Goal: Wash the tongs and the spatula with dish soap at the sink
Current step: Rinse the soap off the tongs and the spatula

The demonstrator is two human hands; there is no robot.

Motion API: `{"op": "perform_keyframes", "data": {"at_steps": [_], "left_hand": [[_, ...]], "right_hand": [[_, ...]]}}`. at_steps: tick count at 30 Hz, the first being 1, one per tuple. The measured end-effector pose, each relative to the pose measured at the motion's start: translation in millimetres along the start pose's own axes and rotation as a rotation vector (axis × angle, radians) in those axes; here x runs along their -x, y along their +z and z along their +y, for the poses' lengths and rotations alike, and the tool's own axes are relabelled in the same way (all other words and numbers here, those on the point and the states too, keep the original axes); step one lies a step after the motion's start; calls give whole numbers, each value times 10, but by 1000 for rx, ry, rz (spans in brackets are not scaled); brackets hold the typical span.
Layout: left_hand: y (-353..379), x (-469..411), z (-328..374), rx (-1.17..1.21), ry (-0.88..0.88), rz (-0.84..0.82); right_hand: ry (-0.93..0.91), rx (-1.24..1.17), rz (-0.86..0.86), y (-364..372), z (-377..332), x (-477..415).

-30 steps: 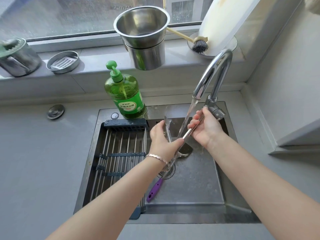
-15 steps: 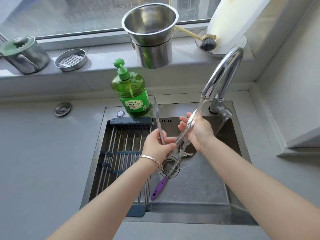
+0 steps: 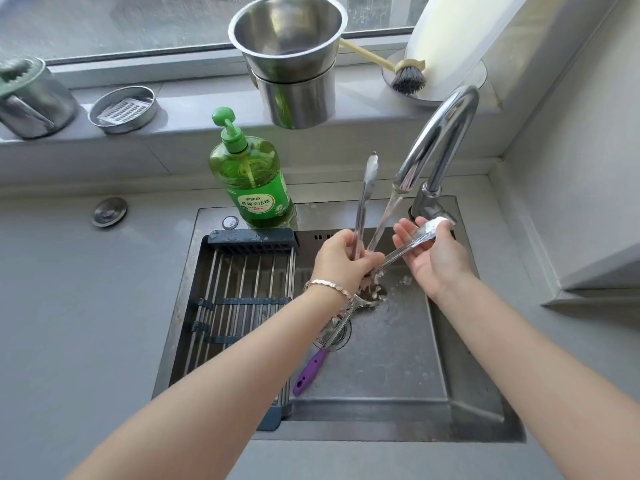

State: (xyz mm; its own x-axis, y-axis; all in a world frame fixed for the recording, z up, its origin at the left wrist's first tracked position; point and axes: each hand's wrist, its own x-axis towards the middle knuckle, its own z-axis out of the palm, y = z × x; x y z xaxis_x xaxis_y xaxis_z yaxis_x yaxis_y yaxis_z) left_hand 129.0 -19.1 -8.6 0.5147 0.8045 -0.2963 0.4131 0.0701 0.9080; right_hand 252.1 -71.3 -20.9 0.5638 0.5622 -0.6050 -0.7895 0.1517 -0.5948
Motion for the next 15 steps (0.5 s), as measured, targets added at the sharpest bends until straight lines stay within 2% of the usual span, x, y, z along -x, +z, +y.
{"op": "perform_keyframes", "data": {"at_steps": [3, 6, 11, 15], "left_hand": [[-55, 25, 9, 38, -60, -5], [-158, 73, -60, 1, -112, 33], [-348, 95, -260, -126, -213, 69], [-407, 88, -284, -182, -262, 32]], "right_hand": [[48, 112, 10, -68, 64, 22], [125, 363, 47, -183, 169, -29], [60, 800, 307, -426, 56, -314], [87, 1073, 306, -390, -135, -538]]}}
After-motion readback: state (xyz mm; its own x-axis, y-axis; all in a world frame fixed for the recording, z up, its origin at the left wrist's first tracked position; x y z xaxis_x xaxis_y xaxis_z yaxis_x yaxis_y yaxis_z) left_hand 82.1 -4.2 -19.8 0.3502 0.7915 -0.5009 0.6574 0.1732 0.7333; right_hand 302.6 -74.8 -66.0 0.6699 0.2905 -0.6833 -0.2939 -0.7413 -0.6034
